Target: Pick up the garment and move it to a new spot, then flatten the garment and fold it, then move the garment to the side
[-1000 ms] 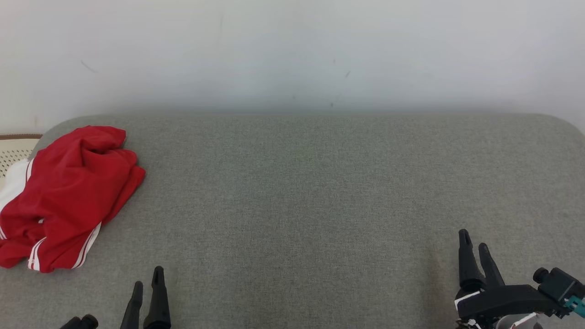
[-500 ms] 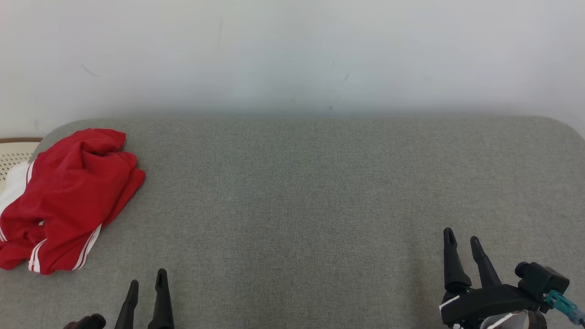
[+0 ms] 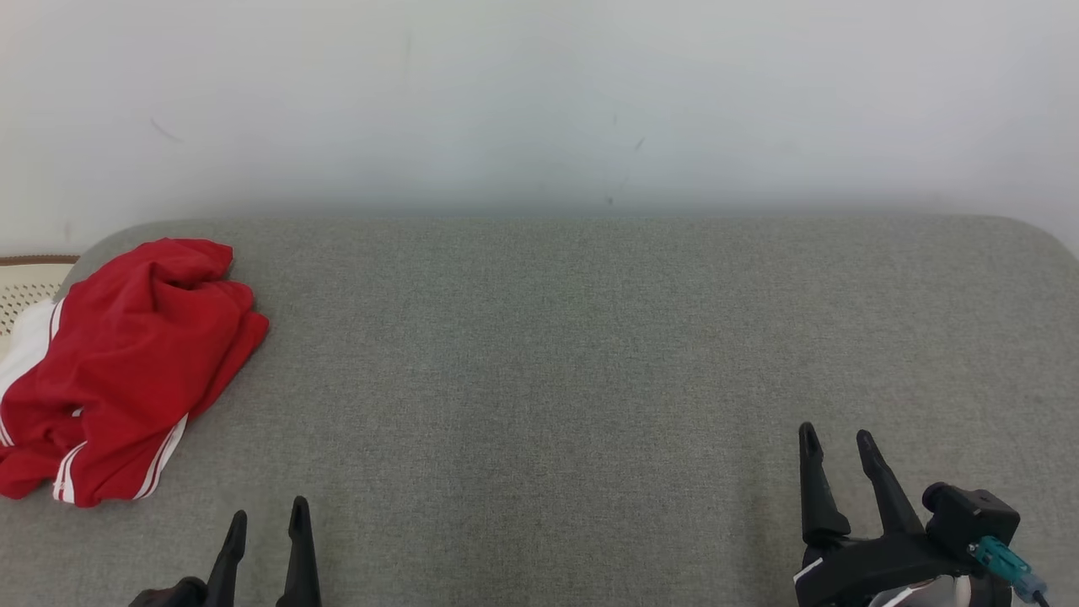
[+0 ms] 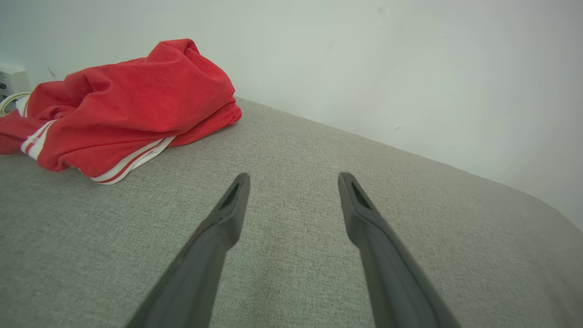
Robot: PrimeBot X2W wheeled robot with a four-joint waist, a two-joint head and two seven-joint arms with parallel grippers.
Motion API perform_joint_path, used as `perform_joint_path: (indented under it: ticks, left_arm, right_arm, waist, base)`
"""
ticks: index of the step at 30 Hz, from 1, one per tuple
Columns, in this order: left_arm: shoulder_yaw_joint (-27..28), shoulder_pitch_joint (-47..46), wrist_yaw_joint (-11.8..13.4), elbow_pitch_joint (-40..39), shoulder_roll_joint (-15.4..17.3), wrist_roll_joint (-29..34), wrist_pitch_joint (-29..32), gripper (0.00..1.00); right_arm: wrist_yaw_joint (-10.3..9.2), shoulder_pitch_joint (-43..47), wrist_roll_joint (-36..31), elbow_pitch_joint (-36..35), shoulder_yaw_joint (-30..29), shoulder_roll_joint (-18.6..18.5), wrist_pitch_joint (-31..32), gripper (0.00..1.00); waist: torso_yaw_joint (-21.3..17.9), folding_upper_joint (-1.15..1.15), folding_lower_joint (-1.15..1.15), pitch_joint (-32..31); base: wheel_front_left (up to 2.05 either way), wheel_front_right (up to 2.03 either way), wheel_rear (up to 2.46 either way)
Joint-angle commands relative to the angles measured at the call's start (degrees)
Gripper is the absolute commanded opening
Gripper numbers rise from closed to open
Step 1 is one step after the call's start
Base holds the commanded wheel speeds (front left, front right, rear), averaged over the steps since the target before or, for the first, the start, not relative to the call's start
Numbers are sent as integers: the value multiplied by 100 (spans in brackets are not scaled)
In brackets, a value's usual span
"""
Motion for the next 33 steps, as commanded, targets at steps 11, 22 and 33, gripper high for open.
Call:
perform_joint_path:
  ticks: [11, 22, 33]
  left_arm:
    - [34, 100, 287, -269, 128, 718, -172, 100]
    - [113, 177, 436, -393, 162, 1177, -286, 100]
    - [196, 212, 234, -205, 201, 1413, -385, 100]
  right_arm:
    - [3, 89, -769, -63, 102, -29, -229, 100]
    - [3, 120, -1245, 53, 125, -24, -389, 100]
    - [4, 124, -1534, 262, 201, -20, -536, 100]
  waist:
    - [-2, 0, 0, -13]
    - [-16, 0, 0, -27]
    - [-38, 0, 0, -74]
  base:
    - [0, 0, 0]
    - [0, 0, 0]
    - [0, 0, 0]
